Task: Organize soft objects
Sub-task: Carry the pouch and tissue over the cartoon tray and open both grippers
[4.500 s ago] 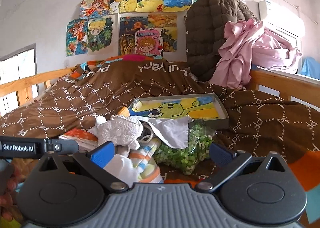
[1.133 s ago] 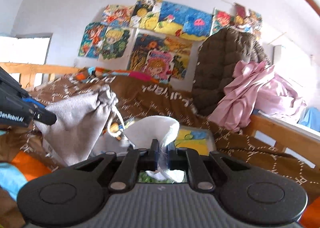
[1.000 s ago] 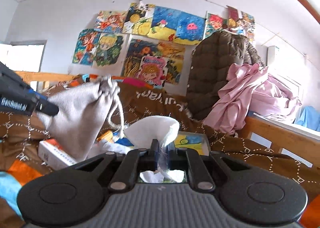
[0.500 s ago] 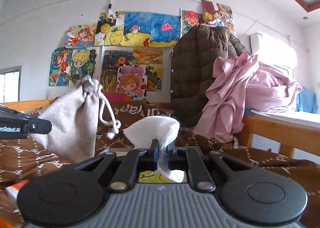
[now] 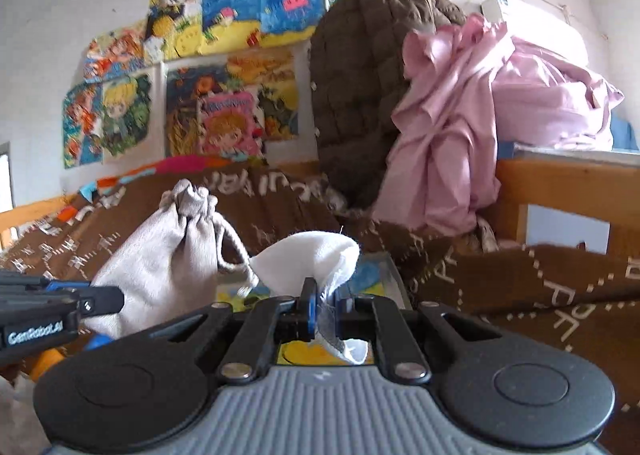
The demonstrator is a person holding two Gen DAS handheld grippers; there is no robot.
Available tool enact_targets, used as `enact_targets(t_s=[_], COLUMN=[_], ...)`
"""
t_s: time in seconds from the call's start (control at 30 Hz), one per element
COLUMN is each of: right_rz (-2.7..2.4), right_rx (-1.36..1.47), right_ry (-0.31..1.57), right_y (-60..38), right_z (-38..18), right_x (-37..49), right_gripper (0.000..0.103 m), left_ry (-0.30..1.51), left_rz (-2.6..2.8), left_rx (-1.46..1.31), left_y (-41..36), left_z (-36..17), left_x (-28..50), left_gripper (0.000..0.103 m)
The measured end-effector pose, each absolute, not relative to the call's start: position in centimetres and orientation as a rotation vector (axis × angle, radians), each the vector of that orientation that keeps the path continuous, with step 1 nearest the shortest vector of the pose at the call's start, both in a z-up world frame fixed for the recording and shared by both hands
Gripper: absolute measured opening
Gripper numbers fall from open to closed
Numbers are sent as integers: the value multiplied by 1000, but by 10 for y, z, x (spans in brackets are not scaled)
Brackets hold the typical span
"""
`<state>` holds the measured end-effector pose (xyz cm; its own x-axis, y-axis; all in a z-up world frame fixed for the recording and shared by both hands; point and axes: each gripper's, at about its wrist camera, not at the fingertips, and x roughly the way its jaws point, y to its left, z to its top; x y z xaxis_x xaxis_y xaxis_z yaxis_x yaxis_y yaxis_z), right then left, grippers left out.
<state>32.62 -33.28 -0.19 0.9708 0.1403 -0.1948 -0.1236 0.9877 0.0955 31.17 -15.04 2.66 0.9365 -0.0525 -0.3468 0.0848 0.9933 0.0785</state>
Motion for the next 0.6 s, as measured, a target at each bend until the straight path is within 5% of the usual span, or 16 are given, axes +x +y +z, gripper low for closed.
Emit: enact_targets(t_s=[0.6], right_rz=[144], right_rx=[189], right_ry=[429], right_y=[-344], right_z=[-28], right_x=[360], right_gripper=[15], left_ry=[609], left_rz=[-13], left_rx=[-44], left_y=[-148], left_z=[-10], left_x=[360], left_gripper=[8])
